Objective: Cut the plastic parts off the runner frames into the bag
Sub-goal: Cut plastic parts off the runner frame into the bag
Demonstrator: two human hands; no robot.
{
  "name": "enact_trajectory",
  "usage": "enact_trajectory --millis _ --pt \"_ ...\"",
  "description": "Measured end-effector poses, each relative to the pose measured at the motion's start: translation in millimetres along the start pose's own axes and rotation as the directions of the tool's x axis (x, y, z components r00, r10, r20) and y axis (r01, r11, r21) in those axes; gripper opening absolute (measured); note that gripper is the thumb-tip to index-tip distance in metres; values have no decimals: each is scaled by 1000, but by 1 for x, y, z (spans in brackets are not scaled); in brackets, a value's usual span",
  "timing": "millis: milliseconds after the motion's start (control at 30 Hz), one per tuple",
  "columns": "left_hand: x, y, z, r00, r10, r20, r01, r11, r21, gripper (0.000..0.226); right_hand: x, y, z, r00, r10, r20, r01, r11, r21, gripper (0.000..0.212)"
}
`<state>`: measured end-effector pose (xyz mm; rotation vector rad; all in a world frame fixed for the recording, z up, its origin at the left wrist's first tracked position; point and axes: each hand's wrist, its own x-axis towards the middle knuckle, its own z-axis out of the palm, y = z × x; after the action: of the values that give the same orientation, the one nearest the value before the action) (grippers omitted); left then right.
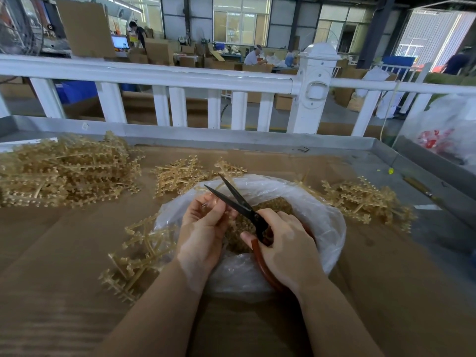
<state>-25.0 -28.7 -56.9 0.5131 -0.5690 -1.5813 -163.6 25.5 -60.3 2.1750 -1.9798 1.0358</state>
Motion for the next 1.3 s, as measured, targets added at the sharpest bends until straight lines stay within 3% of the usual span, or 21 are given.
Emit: enact_trajectory --millis 233,367,433,633,1000,1300 --pt "-2 4 1 1000 20 21 -19 996 -83 27 1 0 -1 1000 8 -13 -7 1000 29 42" --pt "-4 6 5 998 10 61 -9 1000 -29 20 2 0 -2 999 13 -31 -11 999 51 41" --pt "-5 6 6 999 15 43 -14 999 -32 14 1 1 -2 999 1 -43 1 998 57 38" --pt "-4 5 6 998 50 -47 -50 999 1 25 -1 1 -3 999 -36 5 36 999 24 42" --pt "-5 4 7 998 45 -45 -40 994 97 24 0 2 -3 999 -46 11 46 999 18 41" --pt "-3 3 5 998 38 -45 -36 998 46 25 -1 2 -3 998 -58 13 58 998 -9 43"
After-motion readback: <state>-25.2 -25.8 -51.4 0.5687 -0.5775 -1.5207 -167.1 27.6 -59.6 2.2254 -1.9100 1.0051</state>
